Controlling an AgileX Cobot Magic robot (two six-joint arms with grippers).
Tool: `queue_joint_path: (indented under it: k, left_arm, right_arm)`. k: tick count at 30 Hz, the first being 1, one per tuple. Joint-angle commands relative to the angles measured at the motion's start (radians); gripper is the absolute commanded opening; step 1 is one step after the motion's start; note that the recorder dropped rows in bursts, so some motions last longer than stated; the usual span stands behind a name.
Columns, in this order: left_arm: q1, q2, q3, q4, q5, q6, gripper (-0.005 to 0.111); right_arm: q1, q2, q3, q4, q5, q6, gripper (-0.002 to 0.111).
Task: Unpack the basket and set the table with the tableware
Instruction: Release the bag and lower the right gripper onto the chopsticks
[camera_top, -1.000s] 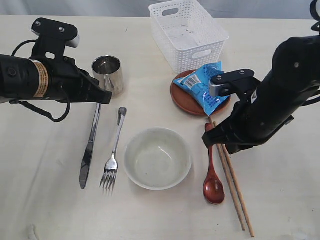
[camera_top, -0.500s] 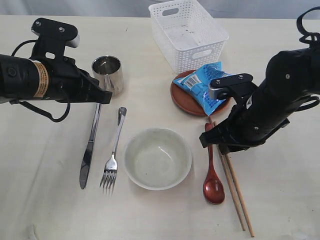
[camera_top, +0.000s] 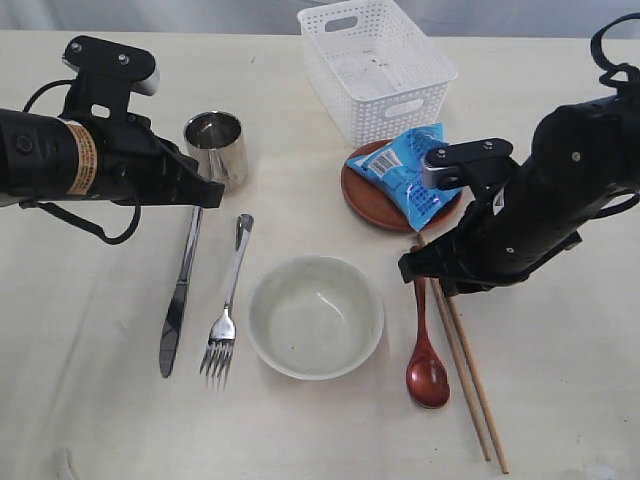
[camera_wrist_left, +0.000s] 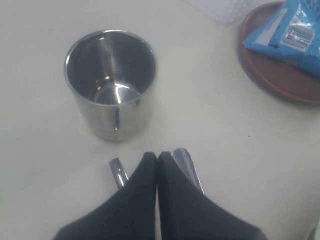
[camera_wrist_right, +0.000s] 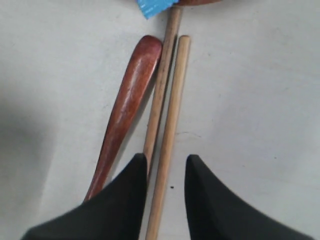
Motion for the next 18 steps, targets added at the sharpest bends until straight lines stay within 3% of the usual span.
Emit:
queue_joint_path:
  k: [1,18]
  left_arm:
    - [0.003,-0.005,-0.003,-0.003,-0.004,-0.007,0.0]
    - [0.003,-0.005,-0.003,-0.003,-0.004,-0.007,0.0]
  right_arm:
    - [-0.003,-0.002,0.031,-0.01,-0.032,0.016,0.026]
    - [-0.003,-0.002,0.082,0.019,-0.031,0.021,0.026]
